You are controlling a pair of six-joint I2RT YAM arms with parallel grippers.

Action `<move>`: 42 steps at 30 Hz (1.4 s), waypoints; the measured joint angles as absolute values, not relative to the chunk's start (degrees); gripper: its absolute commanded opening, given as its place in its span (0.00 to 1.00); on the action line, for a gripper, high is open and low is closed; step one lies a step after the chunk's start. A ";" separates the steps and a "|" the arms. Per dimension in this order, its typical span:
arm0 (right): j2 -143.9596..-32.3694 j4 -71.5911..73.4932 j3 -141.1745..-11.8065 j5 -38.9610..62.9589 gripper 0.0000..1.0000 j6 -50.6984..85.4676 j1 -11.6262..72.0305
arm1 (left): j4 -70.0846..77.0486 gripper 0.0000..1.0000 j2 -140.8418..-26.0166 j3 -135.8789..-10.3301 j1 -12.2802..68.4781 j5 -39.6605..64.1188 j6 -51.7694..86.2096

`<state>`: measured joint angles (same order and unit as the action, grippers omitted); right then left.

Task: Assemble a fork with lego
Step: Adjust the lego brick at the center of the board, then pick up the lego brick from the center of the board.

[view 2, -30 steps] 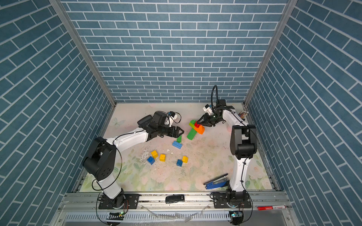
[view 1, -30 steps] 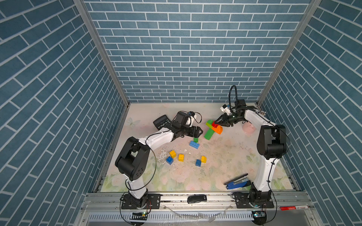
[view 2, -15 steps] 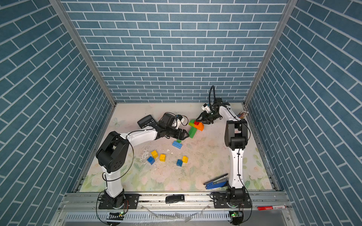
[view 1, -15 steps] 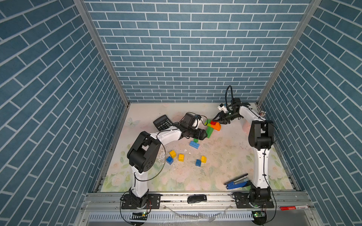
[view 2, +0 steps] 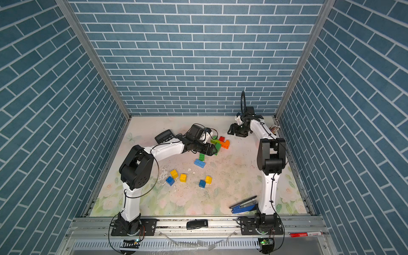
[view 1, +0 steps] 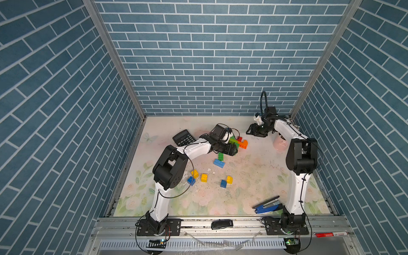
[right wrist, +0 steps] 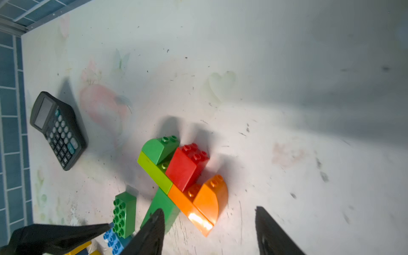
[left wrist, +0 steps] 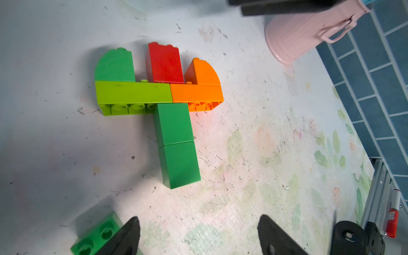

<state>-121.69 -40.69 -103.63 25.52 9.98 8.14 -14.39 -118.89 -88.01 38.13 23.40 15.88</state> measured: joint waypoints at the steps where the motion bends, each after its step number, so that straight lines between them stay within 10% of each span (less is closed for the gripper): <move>1: -118.52 -38.54 -100.49 24.10 0.66 10.90 8.16 | -14.98 0.84 -119.90 -89.10 38.28 23.33 15.79; 5: -107.35 -29.47 -89.36 20.78 0.99 15.84 8.27 | -17.12 0.78 -123.48 -92.86 38.68 23.29 15.46; 30: -95.50 -19.14 -71.07 16.01 0.99 26.11 9.85 | -20.25 0.71 -129.78 -101.14 40.05 32.38 15.18; 42: -94.61 -23.83 -70.94 2.50 0.76 29.87 28.88 | -10.41 0.74 -99.88 -70.96 34.65 26.02 19.81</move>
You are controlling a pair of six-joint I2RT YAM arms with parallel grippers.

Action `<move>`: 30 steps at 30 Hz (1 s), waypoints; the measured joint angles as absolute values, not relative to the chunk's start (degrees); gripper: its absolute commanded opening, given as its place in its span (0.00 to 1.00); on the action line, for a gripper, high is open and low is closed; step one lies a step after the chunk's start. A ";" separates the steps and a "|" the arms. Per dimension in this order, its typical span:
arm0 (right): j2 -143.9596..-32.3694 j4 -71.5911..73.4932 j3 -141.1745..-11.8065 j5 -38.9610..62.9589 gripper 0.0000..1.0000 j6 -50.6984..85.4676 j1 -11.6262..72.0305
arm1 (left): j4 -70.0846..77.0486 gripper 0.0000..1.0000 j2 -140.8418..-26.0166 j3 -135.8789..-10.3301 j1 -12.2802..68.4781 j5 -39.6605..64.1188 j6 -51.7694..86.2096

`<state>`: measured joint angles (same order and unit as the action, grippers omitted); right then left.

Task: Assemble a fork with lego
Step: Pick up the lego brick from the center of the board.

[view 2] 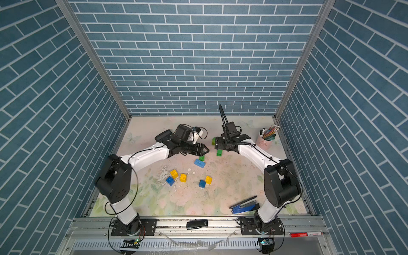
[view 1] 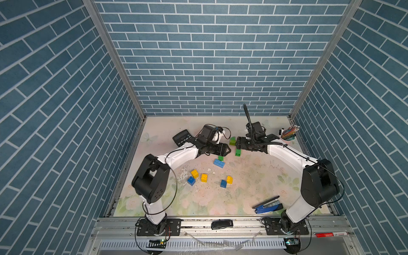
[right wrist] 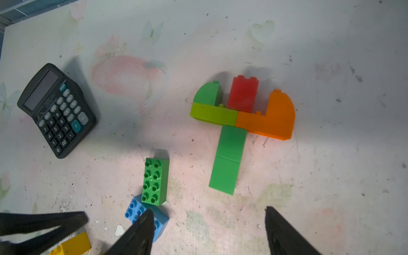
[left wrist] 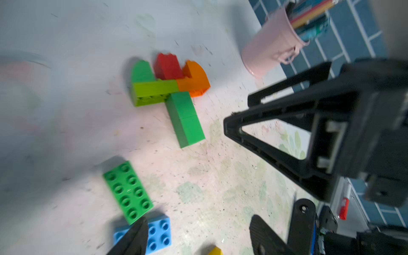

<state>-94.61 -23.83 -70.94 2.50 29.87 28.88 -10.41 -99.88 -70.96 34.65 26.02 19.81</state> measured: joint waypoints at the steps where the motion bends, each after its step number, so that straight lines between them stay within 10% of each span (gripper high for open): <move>1: -94.61 -23.94 -70.94 1.76 0.74 30.79 30.30 | -9.47 0.74 -97.25 -68.10 33.87 24.97 20.27; 30: -124.03 -36.84 -105.32 10.59 0.56 24.77 60.64 | -3.86 0.72 -56.14 -26.79 -1.54 20.95 36.71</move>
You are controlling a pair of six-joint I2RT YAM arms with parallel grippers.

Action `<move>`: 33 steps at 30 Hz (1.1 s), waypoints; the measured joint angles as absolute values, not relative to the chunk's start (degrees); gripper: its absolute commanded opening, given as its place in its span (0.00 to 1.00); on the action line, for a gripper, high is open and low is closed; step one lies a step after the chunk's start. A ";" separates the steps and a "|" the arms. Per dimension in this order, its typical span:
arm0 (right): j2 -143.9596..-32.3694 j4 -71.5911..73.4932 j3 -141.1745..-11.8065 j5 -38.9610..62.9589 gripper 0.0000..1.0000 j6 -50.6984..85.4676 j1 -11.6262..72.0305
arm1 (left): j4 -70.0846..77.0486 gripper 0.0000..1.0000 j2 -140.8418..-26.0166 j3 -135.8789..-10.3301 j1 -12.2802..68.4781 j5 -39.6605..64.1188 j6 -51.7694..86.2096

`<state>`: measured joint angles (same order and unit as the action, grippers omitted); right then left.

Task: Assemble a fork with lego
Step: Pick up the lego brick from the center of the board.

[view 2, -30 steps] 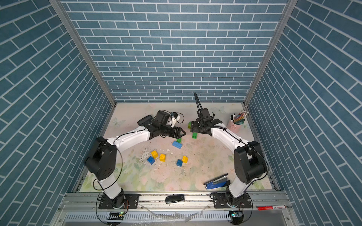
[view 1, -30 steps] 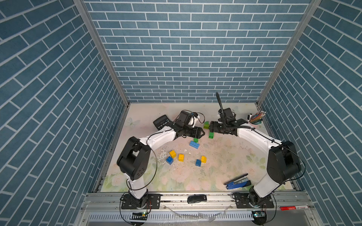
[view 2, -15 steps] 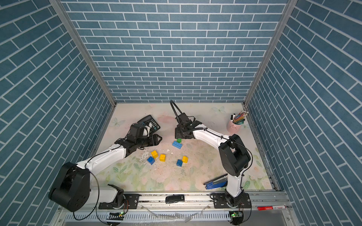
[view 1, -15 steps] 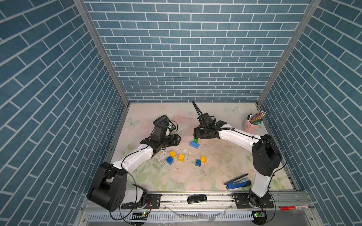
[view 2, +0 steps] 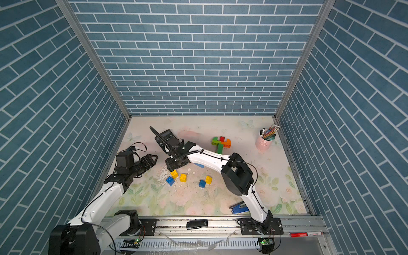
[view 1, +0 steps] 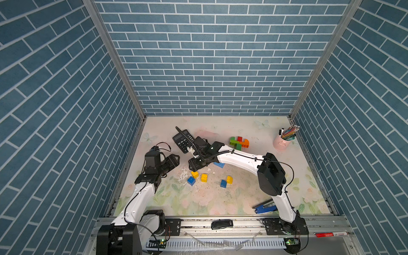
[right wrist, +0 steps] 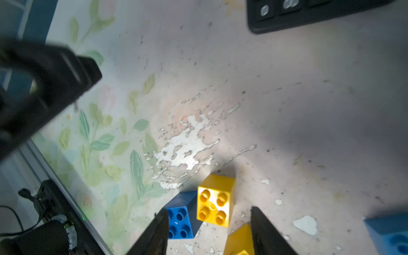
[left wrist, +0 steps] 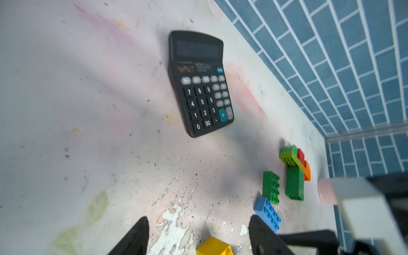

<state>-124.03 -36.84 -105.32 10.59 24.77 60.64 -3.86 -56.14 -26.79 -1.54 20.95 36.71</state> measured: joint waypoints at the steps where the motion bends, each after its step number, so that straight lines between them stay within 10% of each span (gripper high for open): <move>1: -124.53 -37.54 -105.80 11.18 0.55 23.86 61.32 | -4.21 0.72 -54.89 -26.24 -3.07 21.37 37.06; 28: -137.49 -51.83 -120.16 9.72 0.47 17.47 66.06 | -9.28 0.71 -49.52 -23.00 -12.64 24.82 38.65; 33: -137.47 -52.90 -118.08 8.14 0.58 16.99 66.72 | -9.34 0.71 -49.60 -23.00 -12.69 25.17 38.59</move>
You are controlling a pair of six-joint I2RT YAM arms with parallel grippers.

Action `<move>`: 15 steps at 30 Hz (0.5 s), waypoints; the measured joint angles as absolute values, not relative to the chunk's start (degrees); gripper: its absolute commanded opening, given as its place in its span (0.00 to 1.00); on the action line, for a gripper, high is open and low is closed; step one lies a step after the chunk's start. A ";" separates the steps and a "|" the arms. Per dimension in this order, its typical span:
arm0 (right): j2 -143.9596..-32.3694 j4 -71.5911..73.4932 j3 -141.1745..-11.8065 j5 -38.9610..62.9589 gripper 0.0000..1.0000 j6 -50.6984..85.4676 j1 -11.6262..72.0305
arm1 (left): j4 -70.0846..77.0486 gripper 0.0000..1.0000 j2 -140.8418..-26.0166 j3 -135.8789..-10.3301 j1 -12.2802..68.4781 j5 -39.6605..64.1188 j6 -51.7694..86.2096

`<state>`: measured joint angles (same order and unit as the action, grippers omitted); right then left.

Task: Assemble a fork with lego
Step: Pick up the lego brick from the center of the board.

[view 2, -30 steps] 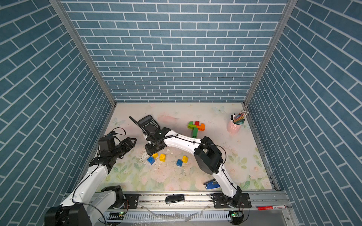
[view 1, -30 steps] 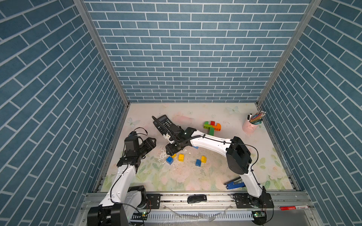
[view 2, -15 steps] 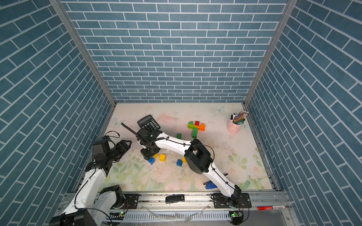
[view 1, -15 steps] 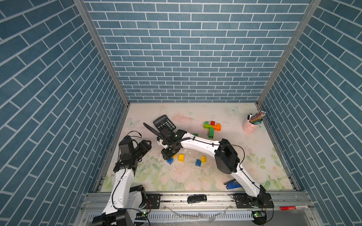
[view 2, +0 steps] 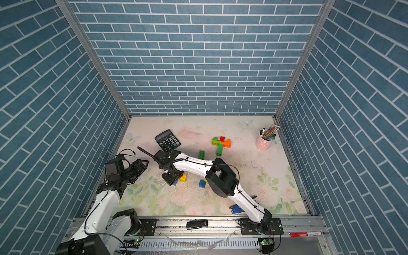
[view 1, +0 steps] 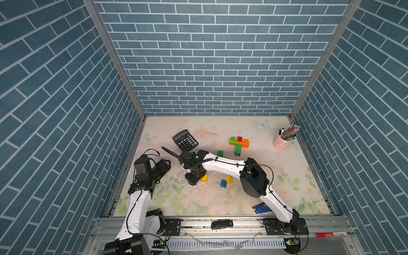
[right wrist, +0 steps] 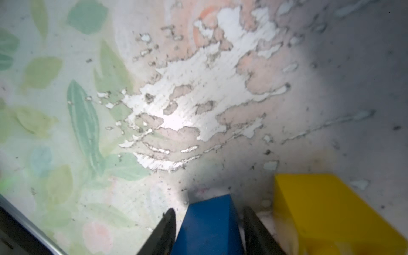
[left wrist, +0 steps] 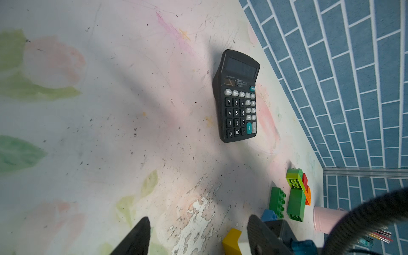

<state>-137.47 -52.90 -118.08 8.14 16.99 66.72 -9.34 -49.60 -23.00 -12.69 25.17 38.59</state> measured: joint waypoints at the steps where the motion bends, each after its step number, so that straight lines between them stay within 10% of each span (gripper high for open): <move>1: -137.34 -52.80 -117.64 8.23 0.61 16.58 66.76 | -9.32 0.71 -49.60 -23.00 -12.69 25.17 38.59; 15: -132.97 -50.48 -113.12 6.85 0.48 15.55 67.13 | -9.13 0.71 -49.87 -23.00 -12.73 25.26 38.54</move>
